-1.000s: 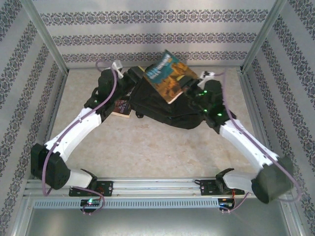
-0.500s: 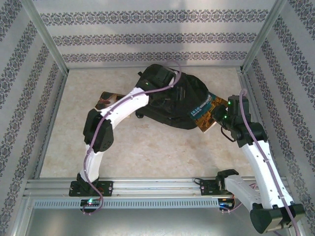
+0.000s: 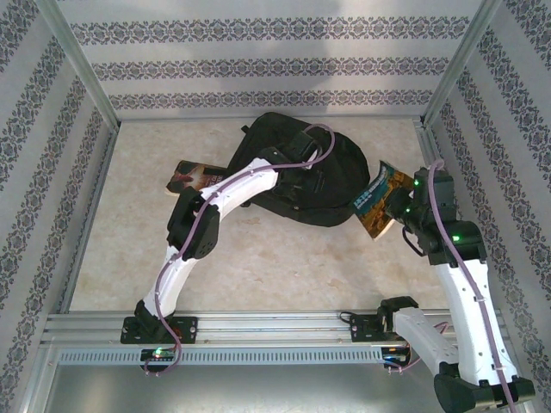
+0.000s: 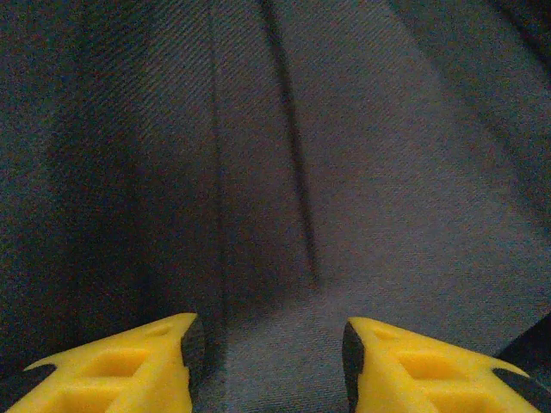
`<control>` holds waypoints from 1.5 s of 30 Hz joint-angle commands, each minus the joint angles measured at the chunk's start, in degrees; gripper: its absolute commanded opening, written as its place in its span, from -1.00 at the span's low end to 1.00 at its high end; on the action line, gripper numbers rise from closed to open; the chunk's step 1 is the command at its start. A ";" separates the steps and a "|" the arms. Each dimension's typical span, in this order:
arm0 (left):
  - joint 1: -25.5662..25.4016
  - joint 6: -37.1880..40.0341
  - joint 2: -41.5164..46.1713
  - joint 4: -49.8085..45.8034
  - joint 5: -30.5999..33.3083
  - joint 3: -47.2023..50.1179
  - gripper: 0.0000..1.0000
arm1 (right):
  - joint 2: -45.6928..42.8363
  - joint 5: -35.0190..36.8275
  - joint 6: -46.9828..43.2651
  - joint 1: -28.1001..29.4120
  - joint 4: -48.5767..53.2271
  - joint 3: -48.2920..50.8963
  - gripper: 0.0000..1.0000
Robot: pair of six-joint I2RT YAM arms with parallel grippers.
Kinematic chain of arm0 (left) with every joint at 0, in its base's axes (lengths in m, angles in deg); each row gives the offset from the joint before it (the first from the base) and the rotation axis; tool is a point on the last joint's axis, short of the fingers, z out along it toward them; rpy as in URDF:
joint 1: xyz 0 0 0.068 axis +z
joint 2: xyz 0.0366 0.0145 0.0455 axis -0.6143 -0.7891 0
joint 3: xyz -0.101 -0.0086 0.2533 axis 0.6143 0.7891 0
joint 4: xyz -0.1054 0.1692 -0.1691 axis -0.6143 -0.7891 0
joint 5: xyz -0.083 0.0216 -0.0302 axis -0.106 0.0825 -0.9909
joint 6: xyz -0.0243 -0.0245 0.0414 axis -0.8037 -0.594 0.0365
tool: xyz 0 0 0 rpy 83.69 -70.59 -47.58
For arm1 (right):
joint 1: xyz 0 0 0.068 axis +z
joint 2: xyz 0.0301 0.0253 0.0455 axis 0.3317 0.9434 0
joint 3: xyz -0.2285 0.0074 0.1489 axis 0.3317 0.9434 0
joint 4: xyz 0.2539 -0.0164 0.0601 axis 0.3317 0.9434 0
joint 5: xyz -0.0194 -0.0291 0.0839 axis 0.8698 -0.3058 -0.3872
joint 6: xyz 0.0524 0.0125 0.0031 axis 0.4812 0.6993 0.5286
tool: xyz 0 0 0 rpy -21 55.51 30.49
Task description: Pack the student bag
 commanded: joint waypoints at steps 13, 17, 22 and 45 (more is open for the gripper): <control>2.71 9.05 20.38 -0.02 2.14 23.24 0.05 | 4.04 1.30 -0.83 -0.90 -2.65 -3.27 -1.00; 1.40 6.01 17.92 -4.27 4.38 14.03 0.22 | 4.21 -0.14 0.45 -0.99 -3.04 -2.28 -1.00; -3.48 -0.98 10.17 -13.43 11.35 0.00 0.40 | 3.35 0.04 1.47 -0.99 -2.94 -1.85 -1.00; -9.34 -16.37 -6.67 -26.27 22.41 -14.24 -0.58 | -0.38 -2.89 3.14 -1.49 -3.40 2.78 -1.00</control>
